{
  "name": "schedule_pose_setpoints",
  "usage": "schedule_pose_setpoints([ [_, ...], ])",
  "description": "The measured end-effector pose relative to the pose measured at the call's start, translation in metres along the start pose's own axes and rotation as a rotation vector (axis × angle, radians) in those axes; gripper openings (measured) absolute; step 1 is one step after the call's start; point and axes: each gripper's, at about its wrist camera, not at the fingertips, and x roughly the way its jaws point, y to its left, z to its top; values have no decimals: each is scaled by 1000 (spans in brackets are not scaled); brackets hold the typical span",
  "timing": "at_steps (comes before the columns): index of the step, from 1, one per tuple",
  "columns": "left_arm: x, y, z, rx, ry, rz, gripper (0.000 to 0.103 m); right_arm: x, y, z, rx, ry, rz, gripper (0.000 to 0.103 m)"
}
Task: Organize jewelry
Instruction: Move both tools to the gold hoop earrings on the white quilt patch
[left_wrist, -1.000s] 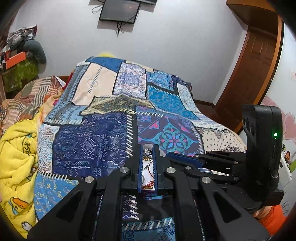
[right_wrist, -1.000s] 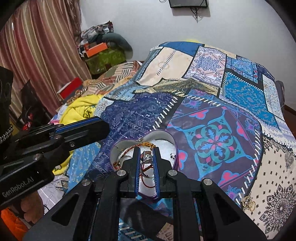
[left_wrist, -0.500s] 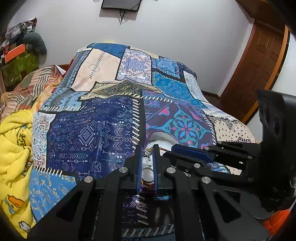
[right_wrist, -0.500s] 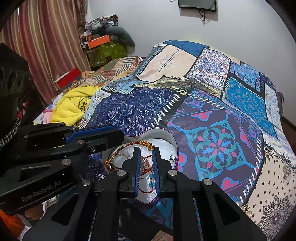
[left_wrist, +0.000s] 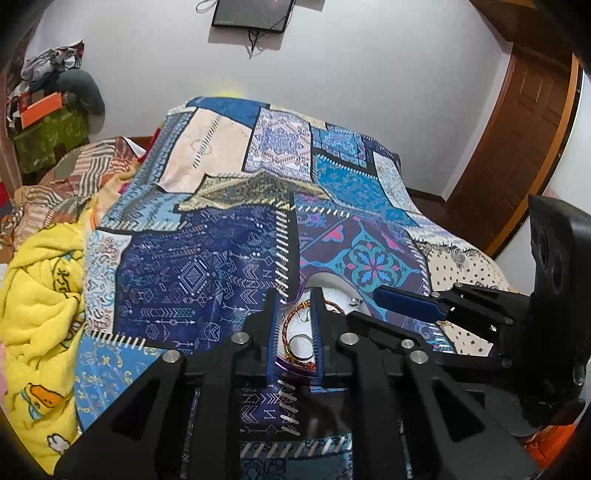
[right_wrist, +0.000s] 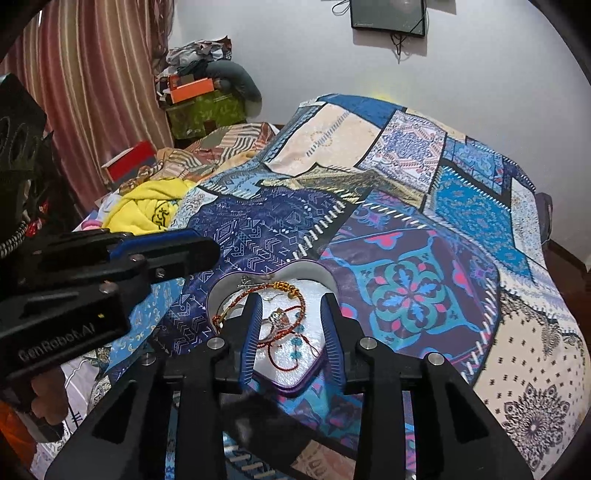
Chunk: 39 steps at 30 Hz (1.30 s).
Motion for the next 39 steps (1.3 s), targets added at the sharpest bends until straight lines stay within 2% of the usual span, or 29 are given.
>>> schedule_pose_setpoints([
  [2, -7, -3, 2, 7, -12, 7, 24, -8, -3, 0, 6, -11, -11, 30],
  [14, -32, -42, 8, 53, -33, -5, 27, -70, -54, -11, 112, -86, -126, 32],
  [17, -33, -56, 8, 67, -32, -12, 32, -87, -74, -18, 155, -102, -169, 39],
  [20, -31, -69, 7, 80, -21, -27, 32, -102, -93, -28, 195, -118, -202, 42],
  [24, -20, -91, 4, 101, 9, -54, 32, -118, -118, -40, 239, -123, -249, 42],
  [29, 3, -118, -3, 128, 67, -99, 32, -124, -139, -56, 274, -100, -268, 42],
  [39, 75, -160, -29, 198, 233, -131, 32, -99, -158, -88, 291, 17, -247, 42],
])
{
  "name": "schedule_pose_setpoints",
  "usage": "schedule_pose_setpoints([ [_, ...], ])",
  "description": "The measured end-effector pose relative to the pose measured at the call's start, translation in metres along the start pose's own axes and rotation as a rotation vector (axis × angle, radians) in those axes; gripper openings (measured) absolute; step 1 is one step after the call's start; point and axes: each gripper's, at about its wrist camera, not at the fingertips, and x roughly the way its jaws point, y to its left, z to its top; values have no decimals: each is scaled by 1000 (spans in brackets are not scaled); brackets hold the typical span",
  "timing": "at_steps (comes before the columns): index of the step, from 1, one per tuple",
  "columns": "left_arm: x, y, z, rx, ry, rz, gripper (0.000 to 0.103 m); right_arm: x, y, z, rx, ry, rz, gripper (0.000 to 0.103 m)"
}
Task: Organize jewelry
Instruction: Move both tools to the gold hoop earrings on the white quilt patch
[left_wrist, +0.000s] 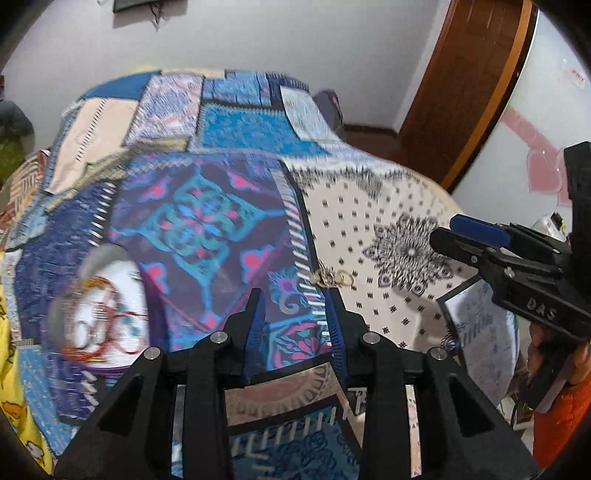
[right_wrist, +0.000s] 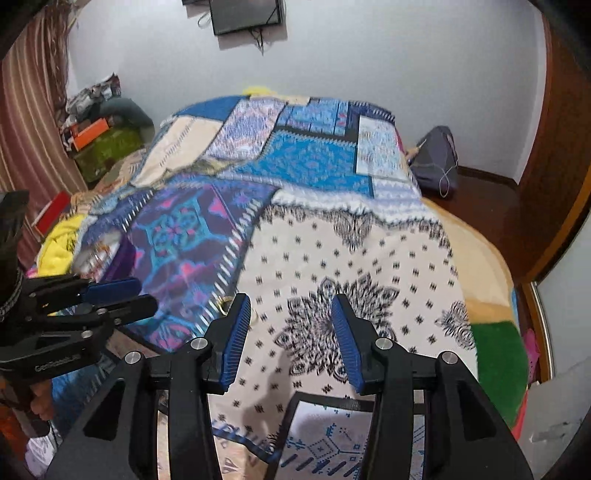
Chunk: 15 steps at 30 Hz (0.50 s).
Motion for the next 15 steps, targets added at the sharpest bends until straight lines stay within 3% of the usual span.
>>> schedule_pose_setpoints([
  [8, 41, -5, 3, 0, 73, -27, 32, 19, -5, -13, -1, 67, 37, 42],
  [15, 70, -10, 12, 8, 95, -20, 20, 34, -2, -17, -3, 103, 75, 42],
])
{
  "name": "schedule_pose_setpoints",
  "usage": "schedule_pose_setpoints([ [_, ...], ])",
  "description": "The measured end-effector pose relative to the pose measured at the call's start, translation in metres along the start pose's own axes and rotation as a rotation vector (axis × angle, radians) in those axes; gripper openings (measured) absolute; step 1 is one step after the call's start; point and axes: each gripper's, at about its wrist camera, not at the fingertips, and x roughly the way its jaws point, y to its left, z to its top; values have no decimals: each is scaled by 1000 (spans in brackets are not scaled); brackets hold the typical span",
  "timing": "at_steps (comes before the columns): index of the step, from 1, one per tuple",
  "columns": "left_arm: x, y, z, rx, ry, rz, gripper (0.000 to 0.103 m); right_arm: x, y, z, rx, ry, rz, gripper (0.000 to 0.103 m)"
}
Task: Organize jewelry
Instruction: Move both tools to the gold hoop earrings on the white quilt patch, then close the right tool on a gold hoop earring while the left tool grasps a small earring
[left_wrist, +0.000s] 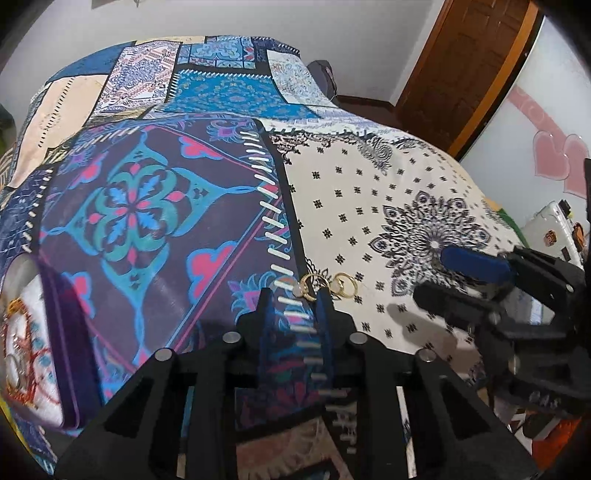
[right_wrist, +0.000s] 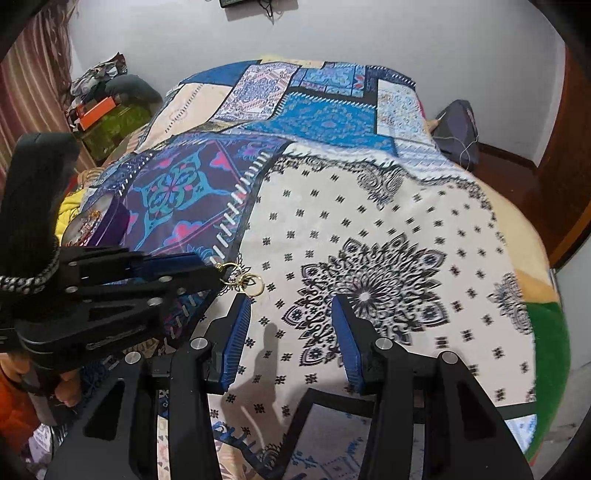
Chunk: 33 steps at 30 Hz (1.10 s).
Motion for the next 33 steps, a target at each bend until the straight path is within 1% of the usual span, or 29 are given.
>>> schedule_pose_setpoints([
  [2, 4, -2, 3, 0, -8, 4, 20, 2, 3, -1, -10, -1, -4, 42],
  [3, 6, -3, 5, 2, -11, 7, 18, 4, 4, -1, -14, 1, 0, 42],
  [4, 7, -4, 5, 7, -11, 11, 15, 5, 5, -1, -14, 4, 10, 42],
  [5, 10, -6, 6, 19, -10, 29, 7, 7, 6, 1, -12, 6, 18, 42],
  [10, 5, 0, 4, 3, -19, 30, 7, 19, 13, 6, -15, 29, 66, 42],
  [15, -16, 16, -7, -40, -54, 37, 7, 35, 21, 9, -9, 55, 70, 41],
  [17, -24, 21, -11, -46, -70, 39, 7, 43, 22, 10, -10, 61, 49, 32],
  [18, -28, 22, -12, -49, -75, 38, 7, 44, 23, 11, -11, 59, 45, 31],
  [19, -30, 23, -13, -51, -79, 36, 7, 45, 23, 11, -11, 53, 41, 26],
  [20, -33, 25, -14, -54, -83, 33, 7, 46, 23, 11, -12, 50, 34, 19],
  [25, -42, 28, -16, -68, -102, 29, 7, 44, 27, 8, -31, 40, 37, 18],
  [28, -48, 28, -17, -75, -111, 23, 7, 41, 27, 8, -18, 32, 46, 18],
  [33, -67, 26, -19, -70, -143, 23, 7, 30, 33, 9, -17, 10, 48, 18],
])
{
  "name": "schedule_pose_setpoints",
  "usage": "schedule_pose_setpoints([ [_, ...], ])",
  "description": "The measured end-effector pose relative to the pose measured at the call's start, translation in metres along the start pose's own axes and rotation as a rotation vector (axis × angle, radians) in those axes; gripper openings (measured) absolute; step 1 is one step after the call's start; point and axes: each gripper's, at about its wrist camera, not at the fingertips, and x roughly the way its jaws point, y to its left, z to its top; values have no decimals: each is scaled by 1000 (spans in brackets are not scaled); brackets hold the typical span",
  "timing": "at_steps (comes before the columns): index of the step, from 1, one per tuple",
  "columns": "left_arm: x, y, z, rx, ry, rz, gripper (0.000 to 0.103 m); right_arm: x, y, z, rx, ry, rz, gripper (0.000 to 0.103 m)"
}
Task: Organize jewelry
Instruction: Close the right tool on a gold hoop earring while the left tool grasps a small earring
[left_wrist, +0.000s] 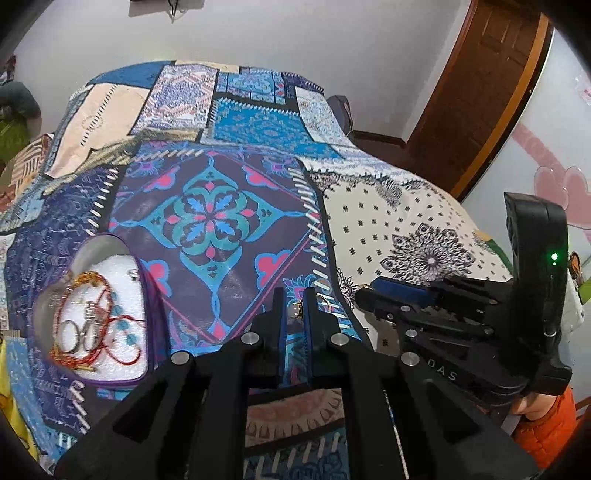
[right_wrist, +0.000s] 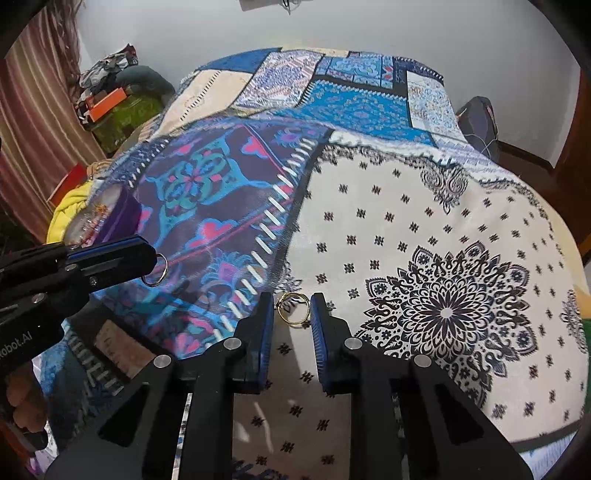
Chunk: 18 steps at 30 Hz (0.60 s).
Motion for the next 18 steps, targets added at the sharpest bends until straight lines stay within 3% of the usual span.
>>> schedule_pose_setpoints([
  [18, -98, 22, 8, -11, -185, 55, 7, -73, 65, 41, -79, -223, 49, 18],
])
